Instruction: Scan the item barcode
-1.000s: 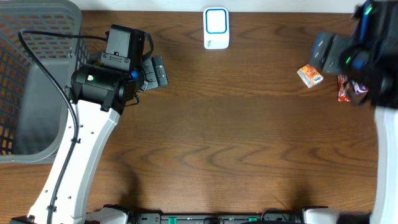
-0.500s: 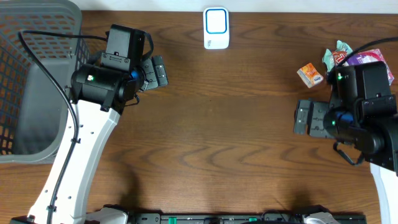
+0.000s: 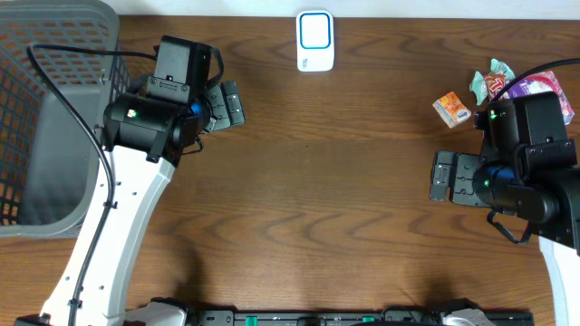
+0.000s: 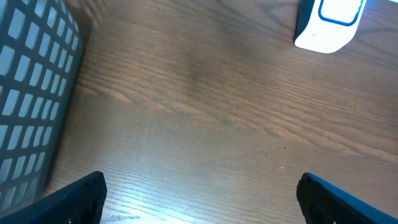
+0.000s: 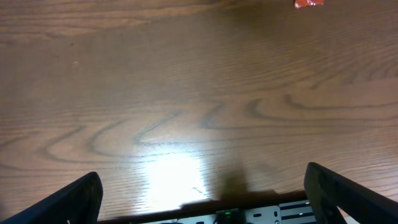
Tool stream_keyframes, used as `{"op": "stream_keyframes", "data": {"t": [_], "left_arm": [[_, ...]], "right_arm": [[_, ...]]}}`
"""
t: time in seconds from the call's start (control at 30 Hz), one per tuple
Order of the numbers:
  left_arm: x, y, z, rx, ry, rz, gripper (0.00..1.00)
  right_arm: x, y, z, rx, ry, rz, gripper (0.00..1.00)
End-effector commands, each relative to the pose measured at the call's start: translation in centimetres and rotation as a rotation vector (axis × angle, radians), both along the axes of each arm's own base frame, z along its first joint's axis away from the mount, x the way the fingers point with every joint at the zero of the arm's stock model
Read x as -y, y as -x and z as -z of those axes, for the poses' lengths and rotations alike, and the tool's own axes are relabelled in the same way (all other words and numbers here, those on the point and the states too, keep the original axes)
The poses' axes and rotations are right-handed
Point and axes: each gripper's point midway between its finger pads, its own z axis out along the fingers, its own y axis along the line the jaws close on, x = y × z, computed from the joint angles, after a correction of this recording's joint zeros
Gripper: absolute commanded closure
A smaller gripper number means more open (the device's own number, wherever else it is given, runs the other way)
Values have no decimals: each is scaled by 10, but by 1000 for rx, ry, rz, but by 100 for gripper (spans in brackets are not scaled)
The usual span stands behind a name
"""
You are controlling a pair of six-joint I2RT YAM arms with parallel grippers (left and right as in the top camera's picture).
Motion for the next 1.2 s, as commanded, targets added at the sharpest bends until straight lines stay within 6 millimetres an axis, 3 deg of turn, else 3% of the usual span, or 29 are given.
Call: {"op": "stream_keyframes", "data": {"t": [0.0, 0.3, 0.5, 0.67, 0.93, 1.17], "left_arm": [[-3, -1, -6, 15, -7, -5, 2], [-3, -1, -6, 15, -7, -5, 2], [-3, -1, -6, 15, -7, -5, 2], [-3, -1, -6, 15, -7, -5, 2], [-3, -1, -6, 15, -7, -5, 2], [-3, -1, -6, 15, -7, -5, 2]], "right_arm": [[5, 1, 2, -6, 38, -9, 1], [5, -5, -1, 34, 50, -34, 1], [4, -11, -8, 259, 44, -117, 1], [8, -10, 9, 429, 2, -164, 1], [-6, -13, 26, 797, 3, -323, 1], [-1, -8, 63, 960, 42, -306, 1]]}}
